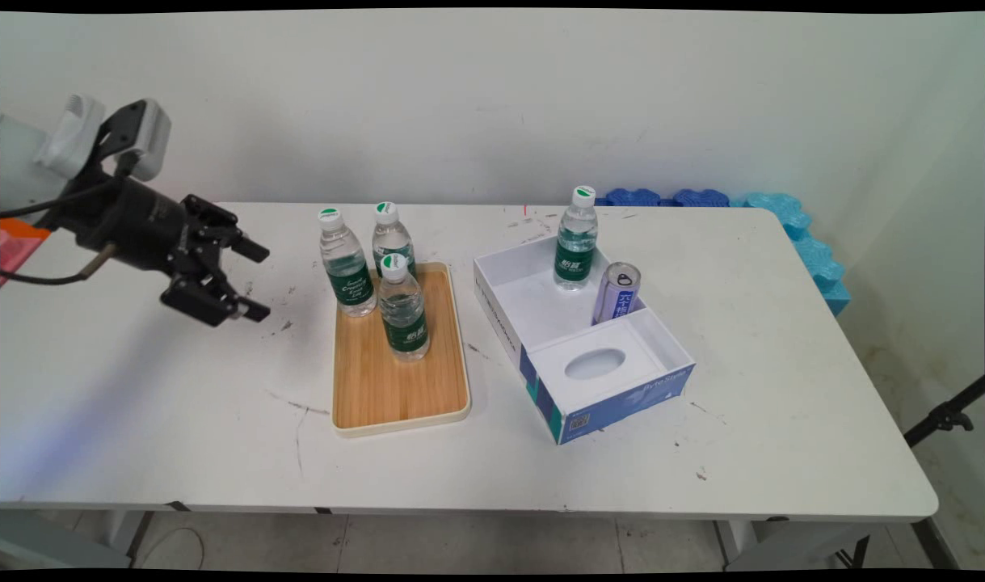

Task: Pick up the green bottle from the white box

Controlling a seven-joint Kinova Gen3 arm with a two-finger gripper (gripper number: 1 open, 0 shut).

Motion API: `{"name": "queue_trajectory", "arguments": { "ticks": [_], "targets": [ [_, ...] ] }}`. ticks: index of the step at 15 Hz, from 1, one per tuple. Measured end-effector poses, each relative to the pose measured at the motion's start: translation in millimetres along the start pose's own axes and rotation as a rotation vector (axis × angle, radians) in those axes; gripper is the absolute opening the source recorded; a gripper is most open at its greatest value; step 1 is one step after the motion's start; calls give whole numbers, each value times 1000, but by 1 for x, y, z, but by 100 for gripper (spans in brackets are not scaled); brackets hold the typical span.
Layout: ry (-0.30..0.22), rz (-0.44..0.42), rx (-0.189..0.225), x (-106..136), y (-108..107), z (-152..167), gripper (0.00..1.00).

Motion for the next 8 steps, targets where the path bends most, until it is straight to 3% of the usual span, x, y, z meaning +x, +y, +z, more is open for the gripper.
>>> {"name": "queue_trajectory", "arguments": {
  "ticks": [8],
  "targets": [
    [-9,75,-90,10,8,-6,100]
  ]
}}
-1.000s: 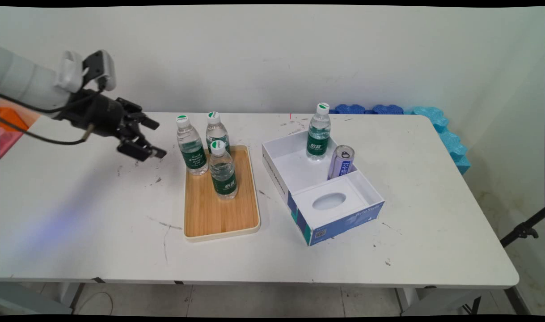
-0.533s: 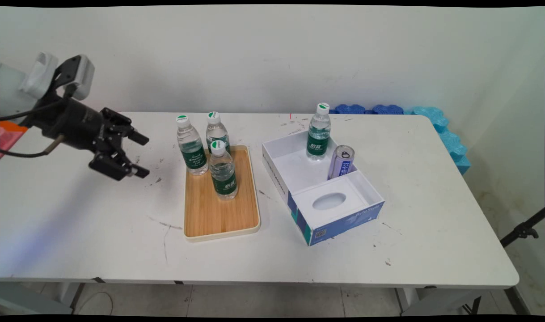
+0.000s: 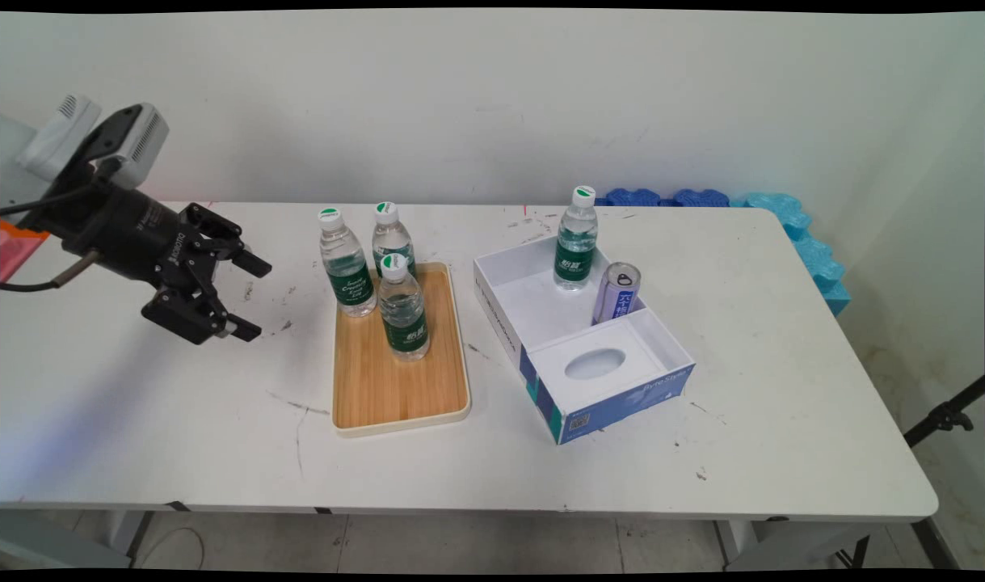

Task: Pick up the green bottle from the white box

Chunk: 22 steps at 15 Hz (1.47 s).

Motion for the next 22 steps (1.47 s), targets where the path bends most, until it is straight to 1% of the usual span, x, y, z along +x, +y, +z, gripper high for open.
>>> {"name": "queue_trajectory", "arguments": {
  "ticks": [2,6,11,14,16,18,19,22],
  "targets": [
    [-2,9,-13,4,0,0,100],
    [1,13,-38,28,-5,2,100],
    [22,11,-51,83,-19,9,100],
    [38,13,-41,119,-30,16,100],
    [45,11,-31,136,-37,21,100],
    [53,4,-17,157,-44,31,100],
    [55,1,-11,163,-46,35,100],
    [63,-16,16,192,-57,58,100]
  ]
}}
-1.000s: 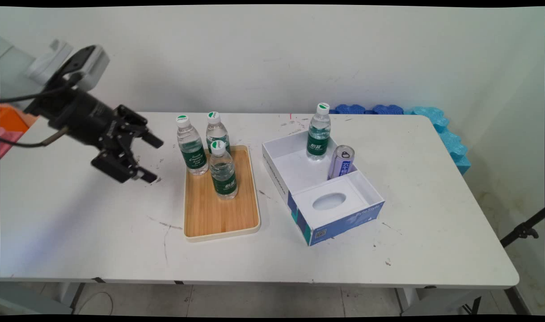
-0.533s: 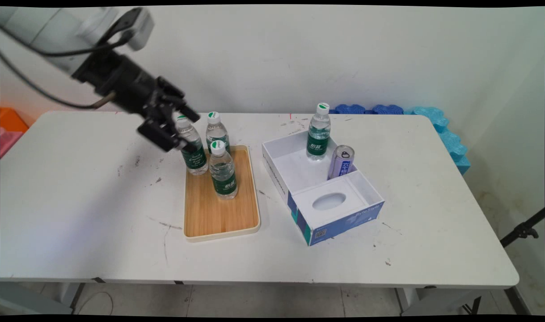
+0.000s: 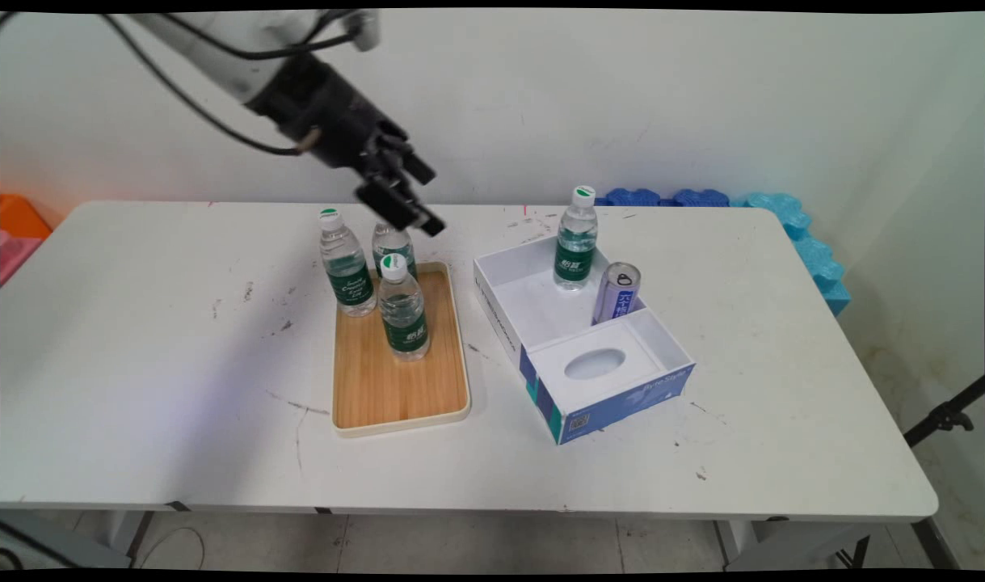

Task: Pick up the green bottle from the white box

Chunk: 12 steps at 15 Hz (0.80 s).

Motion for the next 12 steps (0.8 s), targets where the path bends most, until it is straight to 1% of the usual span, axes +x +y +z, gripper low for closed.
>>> {"name": "queue_trajectory", "arguments": {
  "ticks": [2,4,7,9,12],
  "targets": [
    [3,-12,23,14,-10,24,100],
    [2,-27,44,25,-20,54,100],
    [4,-57,69,36,-33,102,100],
    [8,-77,79,39,-38,127,100],
    [20,-113,93,46,-45,177,100]
  ]
}}
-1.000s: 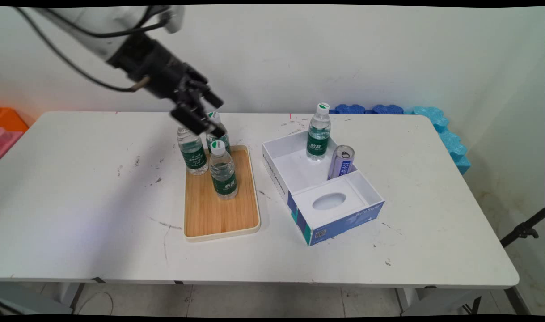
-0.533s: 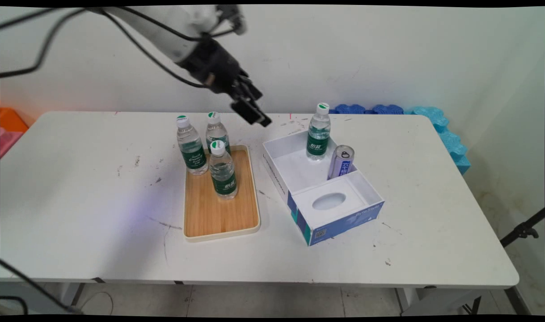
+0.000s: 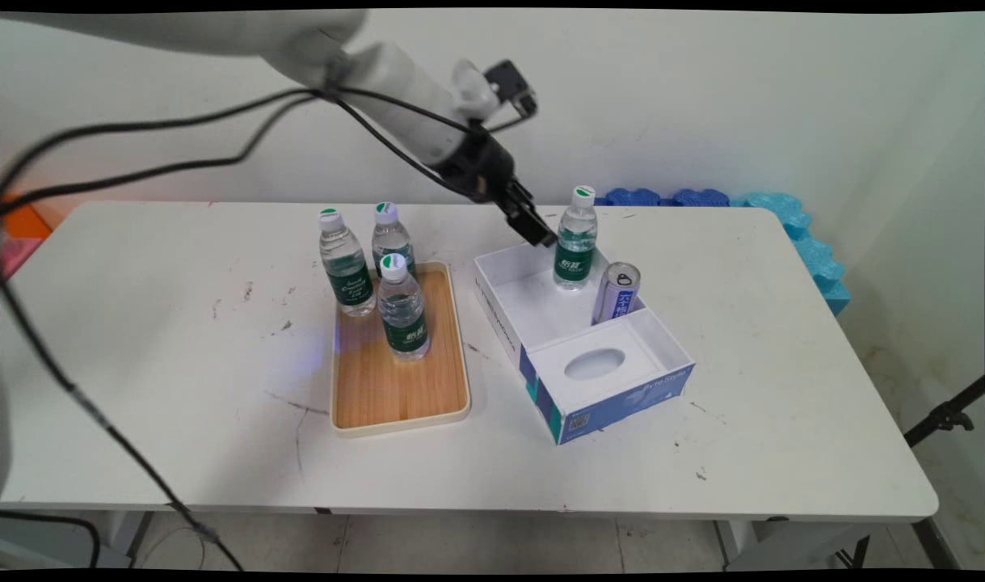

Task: Pick up the green bottle from the white box

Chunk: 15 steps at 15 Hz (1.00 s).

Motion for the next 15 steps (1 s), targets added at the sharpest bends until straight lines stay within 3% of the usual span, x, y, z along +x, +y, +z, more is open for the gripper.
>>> {"name": "queue_trajectory", "arguments": {
  "ticks": [6,15],
  "targets": [
    [26,-46,12,11,1,69,100],
    [57,-56,43,29,8,97,100]
  ]
}}
